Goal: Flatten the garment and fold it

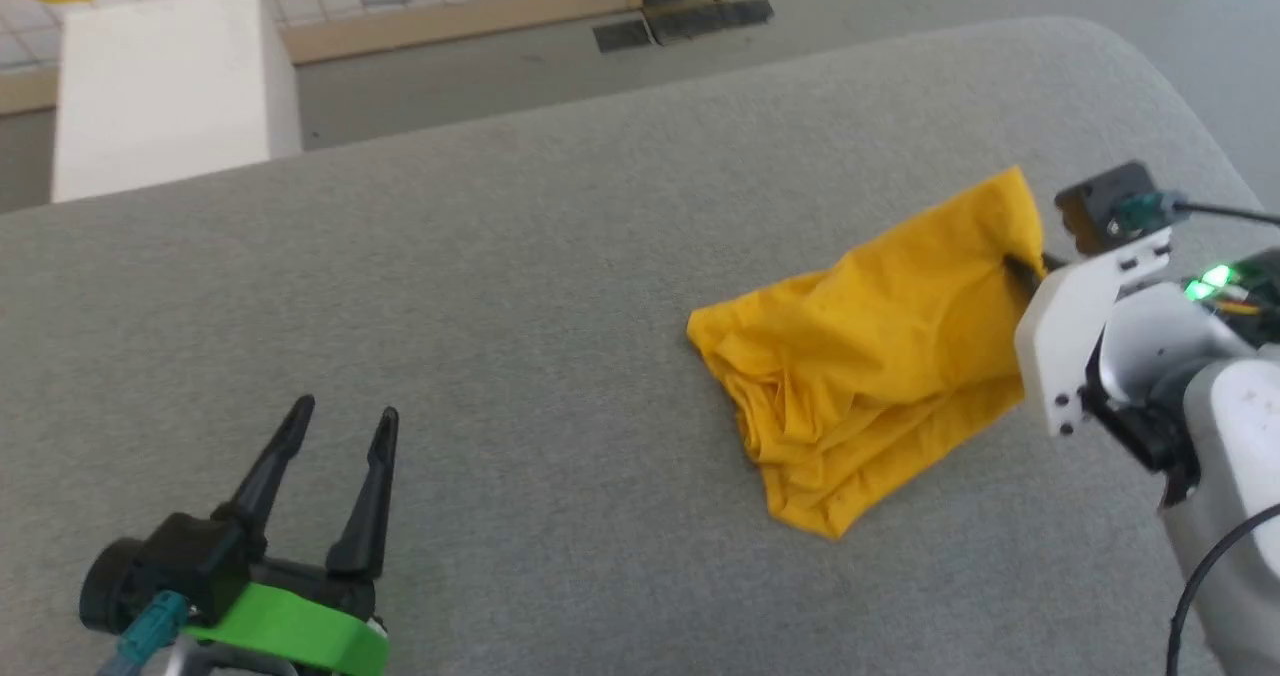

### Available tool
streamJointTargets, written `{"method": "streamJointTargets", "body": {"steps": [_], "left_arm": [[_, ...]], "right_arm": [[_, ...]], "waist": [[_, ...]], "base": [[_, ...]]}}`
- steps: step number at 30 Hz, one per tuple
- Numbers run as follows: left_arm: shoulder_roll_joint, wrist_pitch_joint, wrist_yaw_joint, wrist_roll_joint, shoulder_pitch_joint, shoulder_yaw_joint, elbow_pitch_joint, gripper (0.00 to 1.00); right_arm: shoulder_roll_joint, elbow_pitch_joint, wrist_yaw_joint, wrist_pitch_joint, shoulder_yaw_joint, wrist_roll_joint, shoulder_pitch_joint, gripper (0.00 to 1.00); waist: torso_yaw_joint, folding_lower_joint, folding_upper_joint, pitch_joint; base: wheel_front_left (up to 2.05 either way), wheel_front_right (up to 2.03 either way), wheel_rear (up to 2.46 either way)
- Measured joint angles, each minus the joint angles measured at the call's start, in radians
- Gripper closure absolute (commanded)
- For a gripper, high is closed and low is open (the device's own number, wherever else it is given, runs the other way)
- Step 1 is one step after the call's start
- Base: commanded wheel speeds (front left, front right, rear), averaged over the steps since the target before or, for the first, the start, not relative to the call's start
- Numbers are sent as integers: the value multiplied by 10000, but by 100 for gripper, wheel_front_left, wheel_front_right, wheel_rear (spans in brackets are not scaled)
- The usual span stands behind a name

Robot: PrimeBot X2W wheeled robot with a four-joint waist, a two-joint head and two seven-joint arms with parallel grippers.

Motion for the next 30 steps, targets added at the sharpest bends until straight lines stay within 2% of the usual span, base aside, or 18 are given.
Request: {"method": "streamJointTargets", "body": {"steps": [16, 26, 30], "left_arm": [[1168, 523, -102, 44, -278, 491, -1285, 0], [1833, 715, -192, 48, -533, 767, -2138, 0], [2034, 780, -199, 61, -697, 867, -2418, 0]], "right_arm": [[-748, 366, 0, -965, -483, -1381, -1708, 100], [-1962, 332, 0, -1078, -1409, -2508, -2209, 100], [-2155, 341, 0, -1118, -1941, -2801, -2207, 100]], "waist": [[-1015, 1, 0, 1793], [-1081, 2, 0, 3036], [-993, 2, 0, 3448]], "base": [[0, 0, 0], [0, 0, 0], [0, 0, 0]]}}
